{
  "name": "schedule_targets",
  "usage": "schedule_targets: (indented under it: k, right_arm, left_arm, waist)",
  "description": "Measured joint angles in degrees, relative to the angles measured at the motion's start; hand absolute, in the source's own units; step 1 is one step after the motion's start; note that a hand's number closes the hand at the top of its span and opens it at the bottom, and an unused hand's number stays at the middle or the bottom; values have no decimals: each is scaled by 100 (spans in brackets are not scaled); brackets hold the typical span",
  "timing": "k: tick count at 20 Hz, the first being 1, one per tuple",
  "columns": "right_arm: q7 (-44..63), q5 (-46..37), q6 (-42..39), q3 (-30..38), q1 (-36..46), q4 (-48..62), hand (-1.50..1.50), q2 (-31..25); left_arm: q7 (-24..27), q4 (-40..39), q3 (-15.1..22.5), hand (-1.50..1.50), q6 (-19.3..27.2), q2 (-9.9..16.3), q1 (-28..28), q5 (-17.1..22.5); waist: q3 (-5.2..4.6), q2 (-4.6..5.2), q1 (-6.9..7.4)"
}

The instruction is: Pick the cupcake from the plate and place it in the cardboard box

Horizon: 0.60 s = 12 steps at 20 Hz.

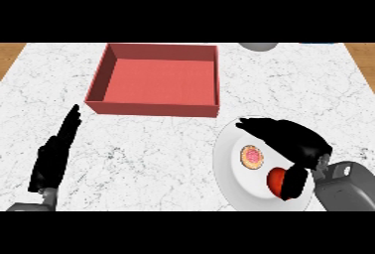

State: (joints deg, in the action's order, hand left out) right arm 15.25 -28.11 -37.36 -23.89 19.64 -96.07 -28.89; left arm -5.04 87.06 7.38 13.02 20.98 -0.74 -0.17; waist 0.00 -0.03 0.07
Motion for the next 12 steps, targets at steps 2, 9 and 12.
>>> schedule_targets:
  k: [2, 9, 12]
  right_arm:
    - [-117, -137, -84, 115, -104, -20, -150, 25]
    - [-413, -759, -59, 233, -231, 223, -150, 443]
    - [-588, -974, -66, 322, -212, 408, -150, 569]
  left_arm:
    - [39, 29, -78, 0, -64, -35, 71, -69]
    - [58, 71, -256, 0, -247, -240, 125, -308]
    - [130, -28, -398, 0, -398, -278, 111, -327]
  waist:
    - [0, 0, 2]
    - [1, 2, 8]
    - [0, 3, 9]
